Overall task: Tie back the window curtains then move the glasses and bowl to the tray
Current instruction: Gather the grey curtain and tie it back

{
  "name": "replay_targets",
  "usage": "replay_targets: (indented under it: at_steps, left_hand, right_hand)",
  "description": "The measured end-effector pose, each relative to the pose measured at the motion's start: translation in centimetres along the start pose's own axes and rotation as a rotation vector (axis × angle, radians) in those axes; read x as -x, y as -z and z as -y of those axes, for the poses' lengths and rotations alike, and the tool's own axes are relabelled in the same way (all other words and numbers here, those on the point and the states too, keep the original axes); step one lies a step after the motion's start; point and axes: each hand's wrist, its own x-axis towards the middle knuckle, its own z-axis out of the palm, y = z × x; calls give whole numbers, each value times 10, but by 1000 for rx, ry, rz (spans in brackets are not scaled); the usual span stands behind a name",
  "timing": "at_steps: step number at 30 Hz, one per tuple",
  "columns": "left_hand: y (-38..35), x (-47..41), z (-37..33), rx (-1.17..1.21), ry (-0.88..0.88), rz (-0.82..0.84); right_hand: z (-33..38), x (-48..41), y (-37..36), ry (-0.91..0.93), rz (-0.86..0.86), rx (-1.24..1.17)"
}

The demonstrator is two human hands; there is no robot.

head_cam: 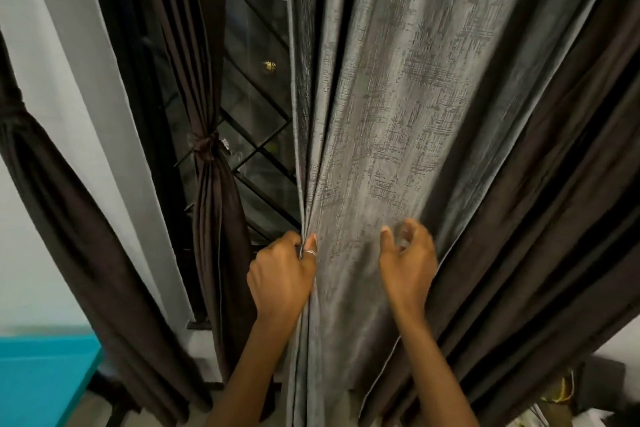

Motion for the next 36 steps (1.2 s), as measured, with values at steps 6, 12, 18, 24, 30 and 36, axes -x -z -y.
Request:
replay_targets:
  at_steps: [6,12,18,24,30,36]
  left_hand:
    - [-1,3,-4,29,-2,15]
    - [-2,2,-1,42,-18,1]
    - [-9,2,-4,51,-44,14]
    - [-16,-3,1,229,-10,75]
    - [-12,4,-4,320,-44,171]
    - [-7,2,-29,9,32,139]
  right_hand:
    - [0,-44,3,-79,60,136]
    - [-5,-22,-1,34,98,209]
    - [20,39,-17,290,210,-15]
    - [26,53,-27,276,246,-58]
    - [23,53,-28,251,250,-63]
    - [18,62,-27,210,343,-233]
